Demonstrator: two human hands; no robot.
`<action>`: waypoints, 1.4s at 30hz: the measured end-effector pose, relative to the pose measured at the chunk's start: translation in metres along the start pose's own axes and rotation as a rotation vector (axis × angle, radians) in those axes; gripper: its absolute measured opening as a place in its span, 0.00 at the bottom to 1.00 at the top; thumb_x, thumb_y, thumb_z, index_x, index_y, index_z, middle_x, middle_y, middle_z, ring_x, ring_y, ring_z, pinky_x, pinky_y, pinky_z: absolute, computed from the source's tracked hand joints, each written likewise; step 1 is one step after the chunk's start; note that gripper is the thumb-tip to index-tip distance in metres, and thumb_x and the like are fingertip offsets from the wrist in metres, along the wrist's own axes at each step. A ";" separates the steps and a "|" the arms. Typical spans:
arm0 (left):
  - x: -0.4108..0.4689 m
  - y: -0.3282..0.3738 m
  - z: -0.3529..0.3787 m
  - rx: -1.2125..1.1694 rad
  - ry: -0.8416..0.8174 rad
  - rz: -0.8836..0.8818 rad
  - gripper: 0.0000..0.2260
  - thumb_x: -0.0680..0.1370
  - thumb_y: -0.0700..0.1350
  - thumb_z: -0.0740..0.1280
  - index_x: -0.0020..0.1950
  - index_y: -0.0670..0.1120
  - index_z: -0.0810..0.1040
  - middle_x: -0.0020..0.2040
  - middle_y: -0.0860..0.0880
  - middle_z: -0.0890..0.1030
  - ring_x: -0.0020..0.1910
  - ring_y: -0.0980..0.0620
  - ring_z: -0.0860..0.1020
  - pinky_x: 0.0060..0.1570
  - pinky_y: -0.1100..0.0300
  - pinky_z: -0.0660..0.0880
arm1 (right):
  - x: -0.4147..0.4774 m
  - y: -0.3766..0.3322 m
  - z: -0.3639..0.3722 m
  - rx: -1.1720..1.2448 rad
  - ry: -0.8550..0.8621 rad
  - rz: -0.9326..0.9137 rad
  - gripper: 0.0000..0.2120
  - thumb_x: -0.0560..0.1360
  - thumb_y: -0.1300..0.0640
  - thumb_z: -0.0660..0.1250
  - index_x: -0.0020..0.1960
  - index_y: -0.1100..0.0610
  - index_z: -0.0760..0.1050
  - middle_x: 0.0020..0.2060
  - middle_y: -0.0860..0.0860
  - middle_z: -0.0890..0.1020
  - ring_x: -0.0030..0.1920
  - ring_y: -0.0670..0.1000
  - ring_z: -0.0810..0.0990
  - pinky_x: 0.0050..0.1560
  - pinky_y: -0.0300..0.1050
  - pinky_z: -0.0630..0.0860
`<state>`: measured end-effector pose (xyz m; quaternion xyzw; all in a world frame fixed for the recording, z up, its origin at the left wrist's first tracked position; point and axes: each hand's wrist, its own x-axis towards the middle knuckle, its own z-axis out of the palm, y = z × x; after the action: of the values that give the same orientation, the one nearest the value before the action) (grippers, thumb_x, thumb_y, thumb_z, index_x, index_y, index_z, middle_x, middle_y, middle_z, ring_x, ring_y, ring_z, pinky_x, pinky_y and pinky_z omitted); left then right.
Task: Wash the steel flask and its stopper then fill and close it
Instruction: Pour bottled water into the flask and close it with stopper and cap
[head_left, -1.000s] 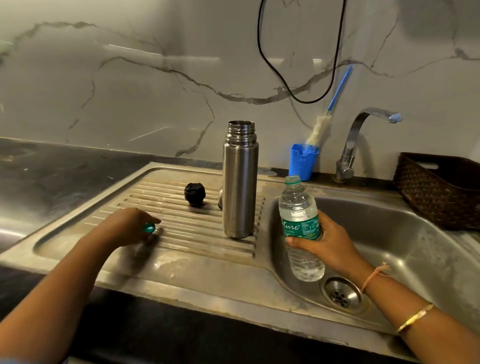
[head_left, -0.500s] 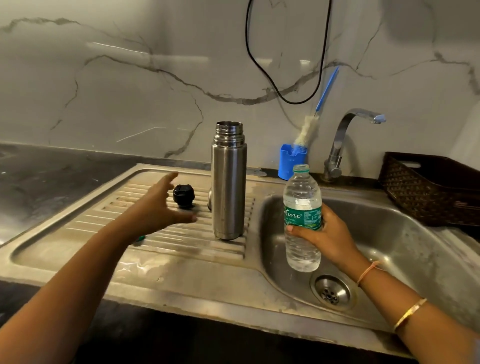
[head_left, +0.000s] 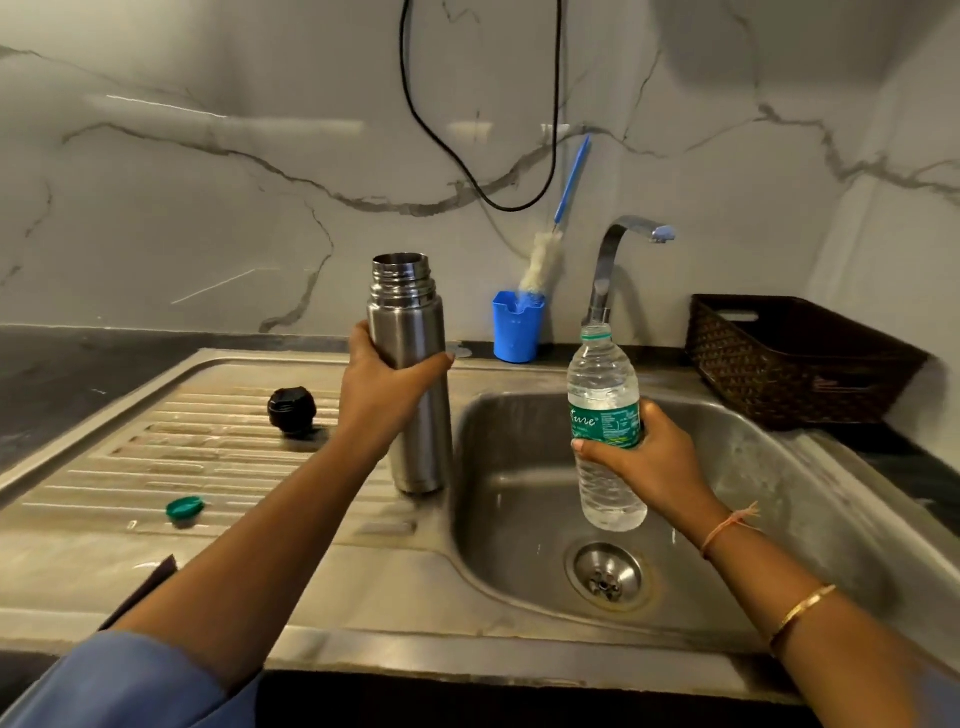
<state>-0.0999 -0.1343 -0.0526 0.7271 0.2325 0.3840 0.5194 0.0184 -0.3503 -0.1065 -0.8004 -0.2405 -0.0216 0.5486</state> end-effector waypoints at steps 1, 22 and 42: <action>-0.002 0.001 0.007 0.007 -0.012 0.020 0.29 0.68 0.49 0.76 0.64 0.51 0.65 0.48 0.56 0.73 0.50 0.53 0.75 0.49 0.57 0.72 | 0.002 0.002 -0.003 -0.011 0.010 0.005 0.22 0.63 0.54 0.79 0.52 0.50 0.72 0.42 0.44 0.79 0.43 0.45 0.78 0.44 0.38 0.72; -0.017 -0.064 0.103 0.419 -0.457 0.044 0.33 0.59 0.51 0.81 0.56 0.52 0.67 0.54 0.55 0.78 0.55 0.54 0.76 0.54 0.59 0.72 | 0.023 0.030 -0.019 -0.513 0.075 -0.110 0.23 0.65 0.51 0.75 0.57 0.55 0.73 0.52 0.52 0.81 0.52 0.56 0.80 0.50 0.54 0.78; -0.014 -0.080 0.102 0.436 -0.418 0.122 0.37 0.59 0.51 0.81 0.62 0.51 0.66 0.61 0.51 0.75 0.59 0.52 0.74 0.60 0.54 0.73 | 0.026 0.040 -0.017 -0.813 0.142 -0.305 0.28 0.62 0.61 0.72 0.62 0.60 0.74 0.50 0.58 0.81 0.49 0.64 0.78 0.48 0.58 0.76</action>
<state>-0.0221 -0.1753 -0.1485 0.8973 0.1534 0.1975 0.3639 0.0622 -0.3675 -0.1268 -0.9031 -0.2894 -0.2503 0.1949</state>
